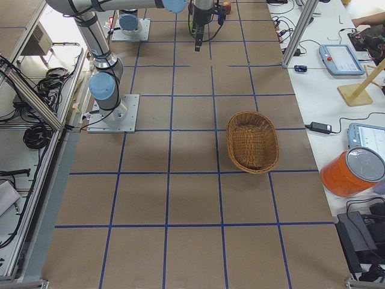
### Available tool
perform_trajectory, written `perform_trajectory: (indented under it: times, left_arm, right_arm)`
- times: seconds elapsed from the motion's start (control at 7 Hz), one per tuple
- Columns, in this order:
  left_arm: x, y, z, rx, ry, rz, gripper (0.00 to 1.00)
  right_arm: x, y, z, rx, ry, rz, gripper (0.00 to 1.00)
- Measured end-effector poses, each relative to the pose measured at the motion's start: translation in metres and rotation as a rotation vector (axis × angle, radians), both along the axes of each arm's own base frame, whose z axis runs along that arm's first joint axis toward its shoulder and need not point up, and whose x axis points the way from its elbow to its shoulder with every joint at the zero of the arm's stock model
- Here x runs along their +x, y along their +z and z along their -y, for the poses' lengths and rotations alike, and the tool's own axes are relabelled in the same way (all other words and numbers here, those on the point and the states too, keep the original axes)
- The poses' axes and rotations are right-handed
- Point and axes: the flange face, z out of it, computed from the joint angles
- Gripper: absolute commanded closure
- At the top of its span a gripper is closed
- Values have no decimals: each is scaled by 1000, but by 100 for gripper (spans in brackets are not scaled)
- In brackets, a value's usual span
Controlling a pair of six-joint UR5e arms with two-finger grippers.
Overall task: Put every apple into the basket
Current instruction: 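Close the left gripper around the green apple and lift it, then carry the green apple to the table center and open the left gripper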
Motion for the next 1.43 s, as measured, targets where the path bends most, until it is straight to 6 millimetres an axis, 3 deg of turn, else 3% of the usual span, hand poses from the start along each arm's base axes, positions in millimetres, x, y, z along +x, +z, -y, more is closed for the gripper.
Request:
perform_trajectory:
  times: [0.14, 0.29, 0.43, 0.57, 0.71, 0.86, 1.0, 1.14, 1.43]
  left_arm:
    - [-3, 8, 8, -20, 31, 0, 95]
    - [-17, 28, 27, -33, 84, -11, 95]
    - [-46, 57, 52, -25, 132, -29, 95]
    - [-92, 85, 75, -25, 194, -47, 95]
    - [-155, 99, 91, -40, 256, -68, 95]
    - [-218, 95, 92, -66, 288, -79, 95]
    - [-272, 74, 84, -94, 308, -85, 82]
    - [-304, 46, 77, -113, 318, -89, 1]
    - [-324, 9, 69, -133, 316, -78, 0]
  right_arm:
    - [0, -1, 1, 3, 5, 0, 0]
    - [0, -2, 1, 5, 5, 3, 0]
    - [-1, -2, 1, 7, 3, 2, 0]
    - [-3, -3, 2, 8, -1, -2, 0]
    - [-4, -5, 2, 12, -4, -2, 0]
    - [-4, -11, 2, 23, -7, -2, 0]
    - [-5, -19, 1, 40, -12, -3, 0]
    - [-5, -25, 1, 52, -16, -4, 0]
    - [-4, -30, 4, 48, -15, -3, 0]
